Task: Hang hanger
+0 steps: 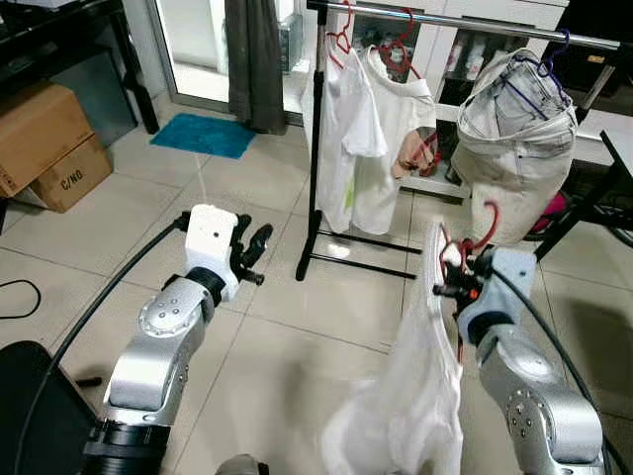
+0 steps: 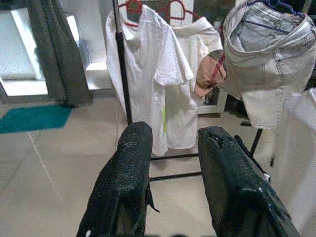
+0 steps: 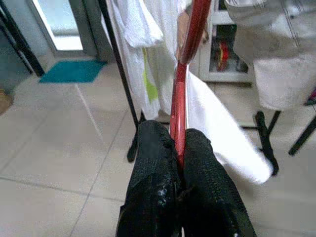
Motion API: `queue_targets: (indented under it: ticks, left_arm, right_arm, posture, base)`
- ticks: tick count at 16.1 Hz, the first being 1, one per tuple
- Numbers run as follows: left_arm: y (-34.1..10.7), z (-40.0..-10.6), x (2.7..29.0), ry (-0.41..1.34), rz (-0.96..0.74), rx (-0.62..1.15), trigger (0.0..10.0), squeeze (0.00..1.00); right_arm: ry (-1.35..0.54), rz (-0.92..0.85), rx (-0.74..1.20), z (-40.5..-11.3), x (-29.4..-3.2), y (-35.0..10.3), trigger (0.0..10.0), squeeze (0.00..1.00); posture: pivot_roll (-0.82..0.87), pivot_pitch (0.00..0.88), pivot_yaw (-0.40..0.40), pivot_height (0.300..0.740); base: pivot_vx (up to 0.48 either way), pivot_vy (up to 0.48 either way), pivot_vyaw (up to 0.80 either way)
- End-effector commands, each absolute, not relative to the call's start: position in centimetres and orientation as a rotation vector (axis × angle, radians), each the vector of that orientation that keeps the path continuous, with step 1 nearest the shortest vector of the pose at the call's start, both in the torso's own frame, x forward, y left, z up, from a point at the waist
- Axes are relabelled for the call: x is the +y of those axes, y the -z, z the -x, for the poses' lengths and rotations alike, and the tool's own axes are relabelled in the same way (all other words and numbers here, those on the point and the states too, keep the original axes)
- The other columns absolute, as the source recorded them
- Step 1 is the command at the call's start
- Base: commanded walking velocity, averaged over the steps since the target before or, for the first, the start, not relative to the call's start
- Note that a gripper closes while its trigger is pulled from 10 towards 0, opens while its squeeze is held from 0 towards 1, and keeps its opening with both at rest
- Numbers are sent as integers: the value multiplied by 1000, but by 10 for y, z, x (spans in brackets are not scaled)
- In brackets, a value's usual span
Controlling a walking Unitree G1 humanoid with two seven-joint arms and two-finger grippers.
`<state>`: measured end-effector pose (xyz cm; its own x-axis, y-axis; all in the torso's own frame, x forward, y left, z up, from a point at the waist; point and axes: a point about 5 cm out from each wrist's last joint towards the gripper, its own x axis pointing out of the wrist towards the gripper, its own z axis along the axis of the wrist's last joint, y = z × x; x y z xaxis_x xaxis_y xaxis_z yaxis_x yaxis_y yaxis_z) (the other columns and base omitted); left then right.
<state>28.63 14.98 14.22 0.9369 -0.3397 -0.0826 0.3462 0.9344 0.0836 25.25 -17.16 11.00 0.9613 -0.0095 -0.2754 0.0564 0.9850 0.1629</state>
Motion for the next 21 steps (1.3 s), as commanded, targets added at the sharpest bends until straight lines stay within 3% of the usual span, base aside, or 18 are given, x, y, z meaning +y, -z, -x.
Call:
queue_targets:
  ticks: [1,3,7,11,21]
  left_arm:
    - [-145,-285,147,349,-95,62,10000,0]
    - [-147,-286,143,358,-99,62,10000,0]
    - [-147,-293,144,352,-110,72,10000,0]
    - [-145,-288,146,336,-95,90,10000,0]
    - [-149,-283,146,327,-75,94,10000,0]
  right_arm:
    - [19,-169,220,-254,-171,-120,10000,0]
    - [43,-212,206,-254,-173,-119,10000,0]
    - [45,-239,170,-257,-170,-122,10000,0]
    - [21,-180,139,-254,-172,-125,10000,0]
    - [26,-160,173,-255,-177,-123,10000,0]
  posture:
    - [9,0,-15,740]
    - [15,0,-4,740]
    - [7,0,3,740]
    - [8,0,2,740]
    - [3,30,-39,740]
  base:
    - [0,0,0]
    - [0,0,0]
    - [0,0,-788]
    - [0,0,-161]
    - [284,0,-56]
